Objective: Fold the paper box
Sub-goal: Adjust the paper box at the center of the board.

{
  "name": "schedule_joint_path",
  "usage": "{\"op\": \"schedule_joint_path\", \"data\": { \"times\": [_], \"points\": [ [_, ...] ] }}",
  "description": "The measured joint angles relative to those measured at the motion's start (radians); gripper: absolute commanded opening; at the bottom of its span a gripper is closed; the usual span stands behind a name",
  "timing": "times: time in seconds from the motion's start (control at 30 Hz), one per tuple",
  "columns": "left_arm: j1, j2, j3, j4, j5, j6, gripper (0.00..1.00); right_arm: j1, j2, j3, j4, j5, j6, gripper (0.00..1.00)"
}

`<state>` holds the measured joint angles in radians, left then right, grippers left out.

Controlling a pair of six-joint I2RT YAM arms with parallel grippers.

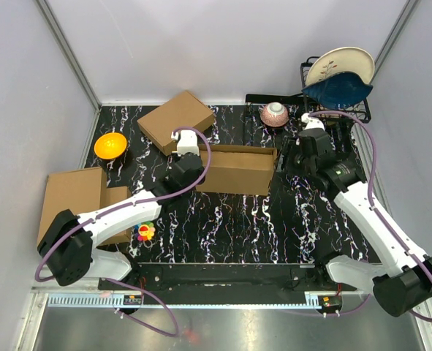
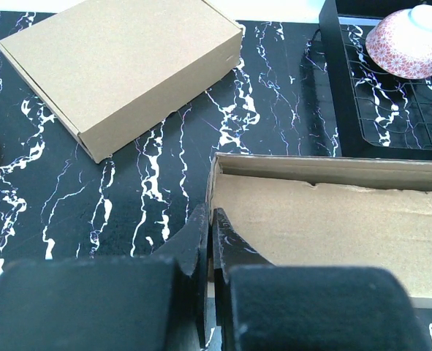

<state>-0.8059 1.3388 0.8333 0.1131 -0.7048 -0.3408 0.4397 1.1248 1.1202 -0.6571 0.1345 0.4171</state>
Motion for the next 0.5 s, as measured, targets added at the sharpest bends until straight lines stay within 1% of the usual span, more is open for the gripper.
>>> {"op": "schedule_joint_path", "data": {
  "times": [0.2, 0.3, 0.33, 0.4, 0.47, 0.5],
  "points": [
    [-0.008, 0.000, 0.000, 0.000, -0.015, 0.000, 0.00, 0.000, -0.004, 0.039, 0.010, 0.003, -0.005, 0.58],
    [-0.010, 0.000, 0.000, 0.000, -0.019, 0.000, 0.00, 0.000, 0.007, 0.068, 0.016, 0.006, -0.013, 0.55],
    [-0.011, 0.000, 0.000, 0.000, -0.020, 0.000, 0.00, 0.000, 0.021, 0.088, 0.017, 0.007, -0.018, 0.49],
    [-0.011, 0.000, 0.000, 0.000, -0.022, 0.000, 0.00, 0.000, 0.049, 0.115, 0.031, 0.007, -0.029, 0.42],
    [-0.012, 0.000, 0.000, 0.000, -0.024, 0.000, 0.00, 0.000, 0.074, 0.126, 0.048, 0.006, -0.042, 0.37],
    [-0.013, 0.000, 0.001, 0.000, -0.024, 0.000, 0.00, 0.000, 0.084, 0.126, 0.050, 0.006, -0.047, 0.37]
  ]
}}
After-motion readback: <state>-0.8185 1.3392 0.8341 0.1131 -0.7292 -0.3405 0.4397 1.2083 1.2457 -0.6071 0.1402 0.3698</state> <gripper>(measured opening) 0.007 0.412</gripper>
